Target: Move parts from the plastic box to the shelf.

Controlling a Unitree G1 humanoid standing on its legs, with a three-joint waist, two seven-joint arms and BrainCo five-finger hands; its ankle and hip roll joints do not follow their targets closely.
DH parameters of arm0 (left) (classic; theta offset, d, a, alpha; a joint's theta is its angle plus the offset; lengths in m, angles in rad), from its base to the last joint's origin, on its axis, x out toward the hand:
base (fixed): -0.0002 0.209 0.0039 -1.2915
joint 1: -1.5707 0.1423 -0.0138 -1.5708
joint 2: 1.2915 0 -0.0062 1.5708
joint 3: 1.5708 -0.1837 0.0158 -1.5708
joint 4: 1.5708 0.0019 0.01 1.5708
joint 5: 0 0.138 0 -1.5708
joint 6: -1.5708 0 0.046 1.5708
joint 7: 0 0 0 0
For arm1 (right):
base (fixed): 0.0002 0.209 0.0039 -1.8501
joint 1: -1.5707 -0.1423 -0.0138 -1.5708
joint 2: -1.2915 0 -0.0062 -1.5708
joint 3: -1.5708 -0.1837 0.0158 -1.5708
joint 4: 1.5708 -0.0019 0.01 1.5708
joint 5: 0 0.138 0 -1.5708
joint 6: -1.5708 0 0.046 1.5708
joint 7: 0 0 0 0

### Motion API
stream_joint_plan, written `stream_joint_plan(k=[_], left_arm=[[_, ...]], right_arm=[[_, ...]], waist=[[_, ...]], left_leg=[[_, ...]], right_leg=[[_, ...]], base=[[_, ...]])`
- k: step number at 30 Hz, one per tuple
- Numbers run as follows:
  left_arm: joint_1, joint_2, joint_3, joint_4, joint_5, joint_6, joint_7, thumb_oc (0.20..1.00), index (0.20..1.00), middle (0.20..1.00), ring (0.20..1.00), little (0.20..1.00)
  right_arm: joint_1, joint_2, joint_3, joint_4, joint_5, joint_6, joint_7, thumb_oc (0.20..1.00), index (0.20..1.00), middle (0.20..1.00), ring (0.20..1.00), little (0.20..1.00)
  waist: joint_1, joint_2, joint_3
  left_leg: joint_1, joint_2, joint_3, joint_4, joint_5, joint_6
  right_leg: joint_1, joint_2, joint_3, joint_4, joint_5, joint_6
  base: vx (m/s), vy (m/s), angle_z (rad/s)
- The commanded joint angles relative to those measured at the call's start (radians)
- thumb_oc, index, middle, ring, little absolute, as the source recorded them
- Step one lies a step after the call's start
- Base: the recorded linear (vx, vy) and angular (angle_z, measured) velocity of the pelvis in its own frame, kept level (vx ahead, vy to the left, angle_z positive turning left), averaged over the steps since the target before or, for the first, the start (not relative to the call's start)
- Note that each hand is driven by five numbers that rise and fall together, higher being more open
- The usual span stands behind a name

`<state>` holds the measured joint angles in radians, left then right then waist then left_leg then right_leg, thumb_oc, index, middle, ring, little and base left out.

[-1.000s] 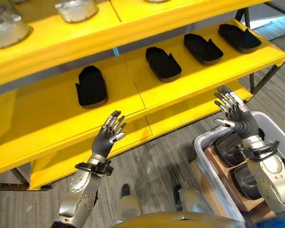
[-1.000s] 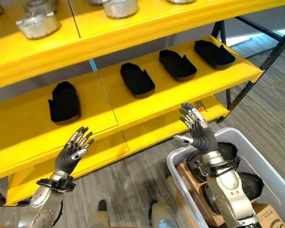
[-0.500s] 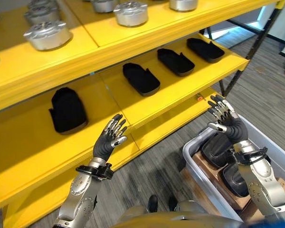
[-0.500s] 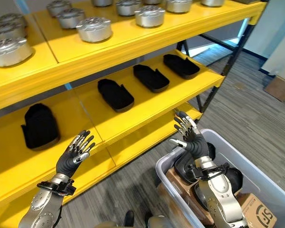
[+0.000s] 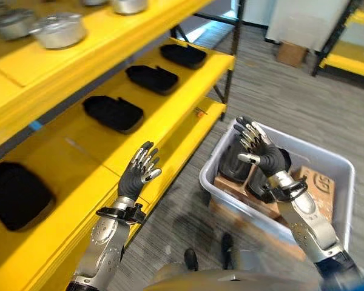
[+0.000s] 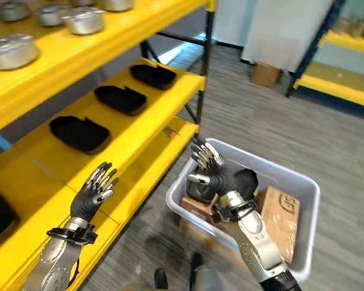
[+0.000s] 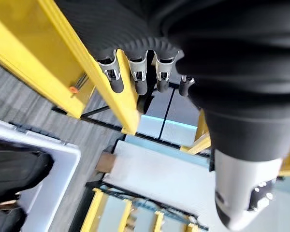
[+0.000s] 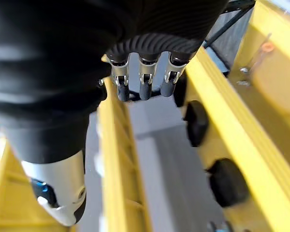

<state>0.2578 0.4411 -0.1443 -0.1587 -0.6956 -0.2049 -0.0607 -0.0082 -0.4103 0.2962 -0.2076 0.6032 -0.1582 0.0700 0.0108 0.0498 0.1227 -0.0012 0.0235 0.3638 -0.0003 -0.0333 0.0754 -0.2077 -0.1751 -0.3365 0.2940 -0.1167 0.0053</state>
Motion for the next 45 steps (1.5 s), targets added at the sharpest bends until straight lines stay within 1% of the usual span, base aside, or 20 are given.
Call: stream_joint_plan(k=[1,2,3,4,5,16,18,19,20,21,22,24,25,26,28,29,32,33,39,45], left_arm=[[-0.004,0.013,0.067,-0.049,0.001,-0.043,0.007,1.0,1.0,1.0,1.0,1.0],[-0.009,0.01,0.071,-0.052,0.0,-0.042,0.011,1.0,1.0,1.0,1.0,1.0],[-0.014,0.007,0.075,-0.05,0.002,-0.041,0.009,1.0,1.0,1.0,1.0,1.0],[-0.014,0.007,0.075,-0.05,0.002,-0.042,0.009,1.0,1.0,1.0,1.0,1.0],[-0.02,-0.009,0.067,-0.042,0.01,-0.043,0.009,1.0,1.0,1.0,1.0,1.0],[-0.031,-0.034,0.049,-0.038,-0.009,-0.031,-0.001,1.0,1.0,1.0,1.0,1.0],[-0.046,-0.035,0.039,-0.029,-0.005,-0.029,-0.001,1.0,1.0,1.0,1.0,1.0],[-0.052,-0.034,0.034,-0.023,-0.006,-0.029,0.0,1.0,1.0,1.0,1.0,1.0],[-0.059,-0.039,0.027,-0.023,-0.004,-0.033,0.002,1.0,1.0,1.0,1.0,1.0],[-0.067,-0.039,0.023,-0.018,-0.001,-0.036,0.008,1.0,1.0,1.0,1.0,1.0],[-0.075,-0.044,0.018,-0.013,-0.009,-0.033,0.014,1.0,1.0,1.0,1.0,1.0],[-0.069,-0.047,0.02,-0.016,-0.012,-0.032,0.015,1.0,1.0,1.0,1.0,1.0],[-0.051,-0.051,0.022,-0.022,-0.023,-0.035,0.02,1.0,1.0,1.0,1.0,1.0],[-0.052,-0.05,0.022,-0.022,-0.023,-0.036,0.02,1.0,1.0,1.0,1.0,1.0],[-0.055,-0.051,0.024,-0.019,-0.021,-0.048,0.034,1.0,1.0,1.0,1.0,1.0],[-0.056,-0.054,0.028,-0.013,-0.016,-0.055,0.037,1.0,1.0,1.0,1.0,1.0],[-0.052,-0.062,0.031,-0.006,-0.024,-0.056,0.025,1.0,1.0,1.0,1.0,1.0],[-0.068,-0.053,0.025,-0.012,-0.024,-0.061,0.02,1.0,1.0,1.0,1.0,1.0],[-0.117,-0.011,0.022,-0.001,-0.002,-0.086,0.044,1.0,1.0,1.0,1.0,1.0],[-0.18,-0.005,0.015,0.016,0.029,-0.096,0.094,1.0,1.0,1.0,1.0,1.0]], right_arm=[[-0.063,0.002,-0.004,-0.017,-0.02,-0.025,-0.008,1.0,1.0,1.0,1.0,1.0],[-0.077,0.007,0.003,-0.015,-0.02,-0.023,-0.008,1.0,1.0,1.0,1.0,1.0],[-0.064,-0.002,-0.014,-0.033,-0.028,-0.02,0.0,1.0,1.0,1.0,1.0,1.0],[-0.064,-0.002,-0.014,-0.034,-0.028,-0.019,0.0,1.0,1.0,1.0,1.0,1.0],[-0.062,-0.006,-0.02,-0.044,-0.025,-0.021,-0.002,1.0,1.0,1.0,1.0,1.0],[-0.049,-0.043,-0.056,-0.06,-0.006,-0.035,-0.011,1.0,1.0,1.0,1.0,1.0],[-0.045,-0.051,-0.069,-0.061,-0.012,-0.042,-0.02,1.0,1.0,1.0,1.0,1.0],[-0.046,-0.055,-0.072,-0.06,-0.012,-0.047,-0.027,1.0,1.0,1.0,1.0,1.0],[-0.051,-0.061,-0.073,-0.067,-0.006,-0.053,-0.032,1.0,1.0,1.0,1.0,1.0],[-0.056,-0.066,-0.071,-0.068,-0.01,-0.055,-0.032,1.0,1.0,1.0,1.0,1.0],[-0.066,-0.064,-0.071,-0.062,-0.016,-0.057,-0.04,1.0,1.0,1.0,1.0,1.0],[-0.068,-0.064,-0.071,-0.058,-0.017,-0.059,-0.044,1.0,1.0,1.0,1.0,1.0],[-0.07,-0.068,-0.073,-0.045,-0.015,-0.066,-0.047,1.0,1.0,1.0,1.0,1.0],[-0.071,-0.068,-0.073,-0.045,-0.015,-0.066,-0.047,1.0,1.0,1.0,1.0,1.0],[-0.085,-0.067,-0.064,-0.016,-0.024,-0.074,-0.066,1.0,1.0,1.0,1.0,1.0],[-0.096,-0.073,-0.063,-0.012,-0.037,-0.078,-0.071,1.0,1.0,1.0,1.0,1.0],[-0.095,-0.071,-0.058,-0.009,-0.052,-0.073,-0.066,1.0,1.0,1.0,1.0,1.0],[-0.081,-0.07,-0.071,-0.015,-0.063,-0.075,-0.067,1.0,1.0,1.0,1.0,1.0],[-0.118,-0.04,-0.038,0.015,-0.088,-0.058,-0.083,1.0,1.0,1.0,1.0,1.0],[-0.153,-0.01,-0.023,0.057,-0.067,-0.057,-0.118,1.0,1.0,1.0,1.0,1.0]], waist=[[0.025,-0.002,0.001],[0.029,-0.004,0.003],[0.01,-0.021,0.003],[0.011,-0.021,0.003],[0.005,-0.042,-0.004],[-0.046,-0.053,-0.007],[-0.053,-0.061,0.004],[-0.052,-0.061,0.017],[-0.037,-0.07,0.059],[-0.021,-0.074,0.084],[-0.014,-0.083,0.095],[-0.014,-0.09,0.09],[-0.009,-0.094,0.093],[-0.009,-0.096,0.092],[0.004,-0.079,0.108],[0.006,-0.052,0.117],[0.005,-0.031,0.114],[-0.004,-0.022,0.126],[-0.005,-0.042,0.179],[-0.013,-0.062,0.2]], left_leg=[[0.014,-0.051,-0.183,0.016,-0.075,-0.002],[0.02,-0.049,-0.164,0.012,-0.081,-0.002],[0.027,-0.054,-0.152,0.005,-0.089,-0.006],[0.028,-0.054,-0.152,0.004,-0.089,-0.007],[0.026,-0.058,-0.134,-0.002,-0.072,-0.009],[0.045,0.051,-0.081,0.035,-0.065,-0.082],[0.009,0.087,-0.076,0.129,-0.07,-0.103],[-0.017,0.115,-0.092,0.231,-0.07,-0.121],[-0.097,0.127,-0.135,0.406,-0.004,-0.136],[-0.131,0.097,-0.197,0.471,0.019,-0.144],[-0.177,0.084,-0.26,0.427,0.017,-0.134],[-0.185,0.095,-0.277,0.359,0.016,-0.126],[-0.173,0.15,-0.31,0.212,0.03,-0.128],[-0.173,0.149,-0.31,0.206,0.036,-0.128],[-0.199,0.22,-0.399,0.046,0.159,-0.156],[-0.185,0.239,-0.402,-0.005,0.197,-0.185],[-0.151,0.24,-0.371,-0.029,0.16,-0.183],[-0.167,0.217,-0.339,0.017,0.136,-0.178],[-0.211,0.154,-0.276,0.131,0.042,-0.152],[-0.273,0.125,-0.245,0.171,0.021,-0.14]], right_leg=[[0.092,-0.081,-0.016,-0.134,0.097,0.113],[0.077,-0.1,-0.019,-0.139,0.121,0.13],[0.094,-0.084,0.018,-0.192,0.143,0.144],[0.096,-0.083,0.018,-0.196,0.145,0.144],[0.108,-0.07,0.013,-0.247,0.176,0.137],[0.133,0.033,0.045,-0.273,0.125,0.095],[0.135,0.053,0.054,-0.269,0.104,0.076],[0.151,0.071,0.068,-0.266,0.077,0.068],[0.164,0.082,0.063,-0.269,0.08,0.031],[0.167,0.086,0.07,-0.266,0.075,0.021],[0.164,0.086,0.077,-0.275,0.071,0.024],[0.162,0.08,0.084,-0.283,0.073,0.033],[0.163,0.074,0.11,-0.282,0.068,0.05],[0.161,0.073,0.11,-0.283,0.069,0.049],[0.142,0.067,0.146,-0.26,0.054,0.065],[0.142,0.061,0.161,-0.251,0.048,0.076],[0.125,0.058,0.189,-0.238,0.049,0.082],[0.118,0.022,0.184,-0.228,0.066,0.097],[0.081,-0.065,0.23,-0.24,0.128,0.14],[0.029,-0.095,0.246,-0.27,0.173,0.152]], base=[[0.09,-0.068,-1.59],[0.06,-0.165,-1.55],[0.05,-0.13,-1.22],[0.04,-0.204,-0.57],[-0.01,-0.104,-0.34],[0.08,-0.198,-0.18],[0.09,-0.253,-0.1],[-0.01,-0.232,-0.22],[-0.02,-0.279,-0.11],[-0.09,-0.198,-0.27],[0.03,-0.029,-0.36],[0.09,0.07,-0.43],[0.09,0.089,-0.2],[0.13,0.183,-0.26],[0.08,0.258,-0.33],[0.07,0.243,-0.53],[0.08,0.32,-0.6],[0.07,0.327,-0.67],[-0.01,0.257,-0.24],[-0.03,0.122,-0.18]])
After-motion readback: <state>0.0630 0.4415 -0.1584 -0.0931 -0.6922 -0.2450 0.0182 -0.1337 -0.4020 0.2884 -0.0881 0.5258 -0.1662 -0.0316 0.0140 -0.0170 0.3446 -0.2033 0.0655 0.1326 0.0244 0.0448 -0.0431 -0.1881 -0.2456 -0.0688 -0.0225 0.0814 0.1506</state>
